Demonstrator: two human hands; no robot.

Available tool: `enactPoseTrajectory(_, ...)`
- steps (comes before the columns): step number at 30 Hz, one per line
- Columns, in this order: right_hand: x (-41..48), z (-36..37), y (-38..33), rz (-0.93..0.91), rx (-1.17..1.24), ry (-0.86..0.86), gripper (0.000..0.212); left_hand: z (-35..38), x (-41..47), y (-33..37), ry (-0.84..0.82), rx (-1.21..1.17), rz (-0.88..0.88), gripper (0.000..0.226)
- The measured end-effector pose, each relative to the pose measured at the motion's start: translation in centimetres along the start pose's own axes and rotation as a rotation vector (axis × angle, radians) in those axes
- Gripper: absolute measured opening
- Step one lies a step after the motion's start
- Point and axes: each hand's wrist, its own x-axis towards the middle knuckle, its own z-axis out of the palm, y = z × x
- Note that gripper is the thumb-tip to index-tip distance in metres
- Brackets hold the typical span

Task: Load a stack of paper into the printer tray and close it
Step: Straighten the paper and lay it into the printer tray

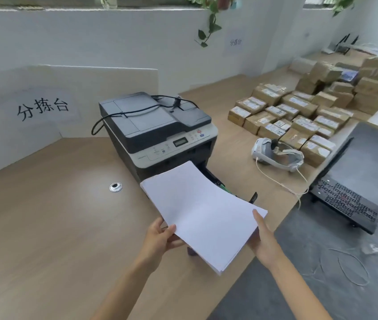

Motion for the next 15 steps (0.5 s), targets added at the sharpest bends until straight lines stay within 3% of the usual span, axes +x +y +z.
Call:
enactPoseTrajectory(5, 2.7, -7.6, -5.2, 0.188, 0.113, -0.009, 0.072, 3.4, 2.5, 0.6, -0.113, -0.006, -0.082, 0.038)
enactPoseTrajectory(7, 4.2, -10.3, -6.7, 0.296, 0.104, -0.049, 0.076, 5.0, 3.6, 0.6, -0.153, -0.012, -0.113, 0.038)
enactPoseTrajectory(11, 8.0, -14.7, -9.0, 0.411, 0.007, -0.175, 0.074, 9.5, 5.3, 0.0, -0.169, 0.029, -0.152, 0.039)
enactPoseTrajectory(15, 10.5, -16.8, -11.9, 0.386, -0.371, -0.309, 0.052, 13.9, 6.4, -0.3, -0.101, 0.017, -0.191, 0.032)
